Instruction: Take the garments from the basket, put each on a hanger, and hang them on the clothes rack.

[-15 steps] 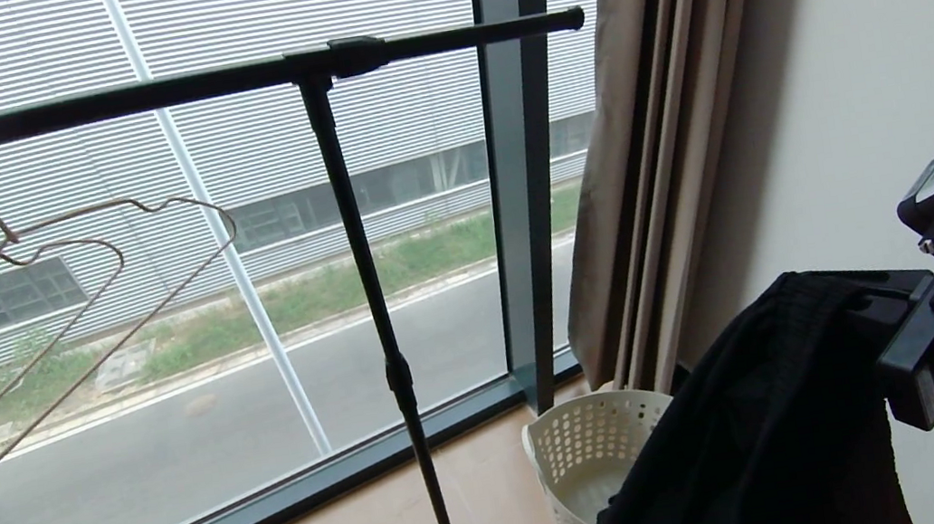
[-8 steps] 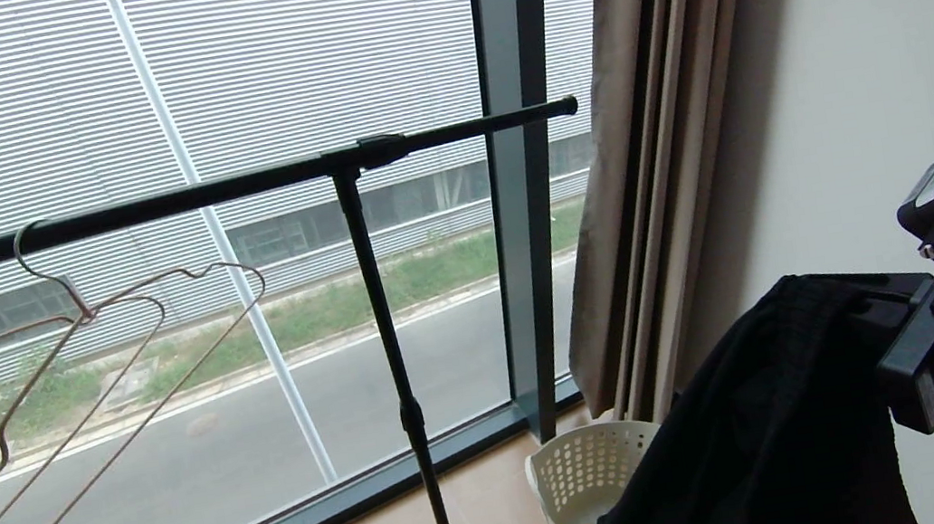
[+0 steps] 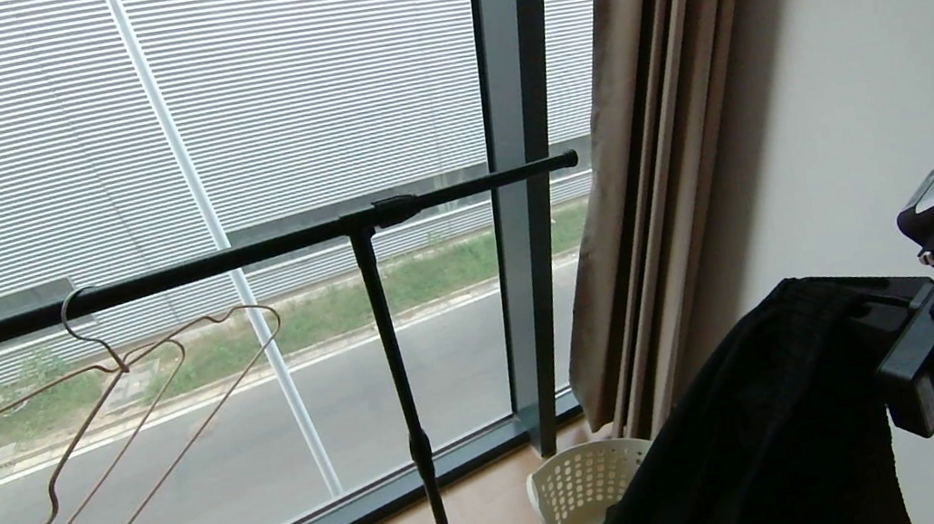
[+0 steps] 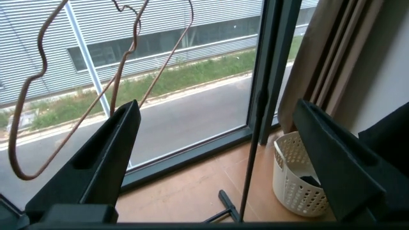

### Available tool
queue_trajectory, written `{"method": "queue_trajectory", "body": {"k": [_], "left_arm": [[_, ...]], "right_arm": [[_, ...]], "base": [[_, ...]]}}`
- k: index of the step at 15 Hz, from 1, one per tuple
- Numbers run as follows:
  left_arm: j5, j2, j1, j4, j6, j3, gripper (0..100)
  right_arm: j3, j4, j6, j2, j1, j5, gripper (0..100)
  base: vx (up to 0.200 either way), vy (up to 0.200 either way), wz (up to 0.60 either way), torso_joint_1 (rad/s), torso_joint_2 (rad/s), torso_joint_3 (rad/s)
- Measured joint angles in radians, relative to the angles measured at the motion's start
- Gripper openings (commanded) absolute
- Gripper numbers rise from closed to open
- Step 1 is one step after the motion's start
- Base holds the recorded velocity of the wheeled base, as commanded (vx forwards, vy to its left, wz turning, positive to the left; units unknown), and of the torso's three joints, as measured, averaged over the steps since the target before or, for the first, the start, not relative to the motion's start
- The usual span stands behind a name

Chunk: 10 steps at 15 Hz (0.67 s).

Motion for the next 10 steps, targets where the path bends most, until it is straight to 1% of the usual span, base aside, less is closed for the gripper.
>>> {"method": "queue_trajectory", "body": {"k": [3, 10], "left_arm": [[0.002, 0.000, 0.000, 0.000, -0.005, 0.000, 100], [0.002, 0.000, 0.000, 0.000, -0.004, 0.000, 100]], "right_arm": [[0.006, -0.042, 0.001, 0.005, 0.000, 0.000, 0], [0.014, -0.044, 0.001, 0.016, 0.000, 0.000, 0]], "base": [[0.000, 0.000, 0.00, 0.000, 0.00, 0.000], [0.000, 0.000, 0.60, 0.002, 0.00, 0.002]]}}
